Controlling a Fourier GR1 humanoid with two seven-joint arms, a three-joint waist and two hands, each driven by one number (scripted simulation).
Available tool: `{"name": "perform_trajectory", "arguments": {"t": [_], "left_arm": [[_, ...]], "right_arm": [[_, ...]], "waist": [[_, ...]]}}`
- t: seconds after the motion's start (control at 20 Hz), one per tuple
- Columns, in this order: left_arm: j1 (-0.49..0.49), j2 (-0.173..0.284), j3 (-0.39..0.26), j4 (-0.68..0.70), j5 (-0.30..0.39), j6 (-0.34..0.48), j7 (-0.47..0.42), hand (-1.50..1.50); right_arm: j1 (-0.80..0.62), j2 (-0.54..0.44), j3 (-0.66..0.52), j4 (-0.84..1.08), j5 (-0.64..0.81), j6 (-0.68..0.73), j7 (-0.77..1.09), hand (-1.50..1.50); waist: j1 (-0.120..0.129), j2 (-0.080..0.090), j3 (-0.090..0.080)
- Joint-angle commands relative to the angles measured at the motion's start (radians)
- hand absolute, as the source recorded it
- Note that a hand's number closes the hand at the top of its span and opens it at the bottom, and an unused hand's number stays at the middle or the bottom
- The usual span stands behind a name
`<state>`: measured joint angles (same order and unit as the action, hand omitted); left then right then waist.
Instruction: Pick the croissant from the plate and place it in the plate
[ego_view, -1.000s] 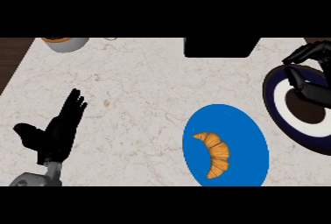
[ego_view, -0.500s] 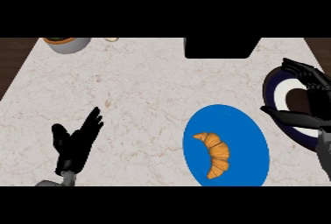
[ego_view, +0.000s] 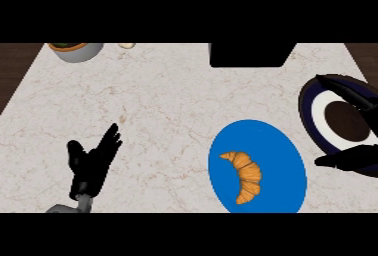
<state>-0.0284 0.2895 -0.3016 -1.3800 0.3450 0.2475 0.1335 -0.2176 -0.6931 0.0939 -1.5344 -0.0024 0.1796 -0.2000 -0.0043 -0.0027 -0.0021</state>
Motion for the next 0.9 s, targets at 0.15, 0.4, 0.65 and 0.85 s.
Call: {"name": "perform_trajectory", "arguments": {"t": [0.15, 0.4, 0.65, 0.85], "left_arm": [[-0.020, -0.014, 0.020, 0.041, -0.007, -0.021, 0.004, 0.00], [0.002, -0.023, 0.027, 0.007, -0.017, -0.027, 0.018, 0.00], [0.056, -0.002, 0.053, -0.062, -0.035, -0.052, 0.040, 0.00], [0.010, -0.061, 0.061, 0.010, -0.063, -0.054, 0.000, 0.00]], "right_arm": [[0.021, -0.039, 0.138, -0.213, 0.147, 0.058, 0.243, -1.50], [0.068, -0.003, 0.198, -0.372, 0.224, 0.081, 0.427, -1.50], [0.066, 0.135, 0.278, -0.366, 0.391, 0.051, 0.506, -1.50], [0.061, 0.182, 0.299, -0.269, 0.458, 0.090, 0.504, -1.50]], "waist": [[-0.002, 0.000, 0.001], [-0.003, 0.000, 0.001], [0.005, 0.001, 0.002], [0.005, 0.003, 0.002]]}}
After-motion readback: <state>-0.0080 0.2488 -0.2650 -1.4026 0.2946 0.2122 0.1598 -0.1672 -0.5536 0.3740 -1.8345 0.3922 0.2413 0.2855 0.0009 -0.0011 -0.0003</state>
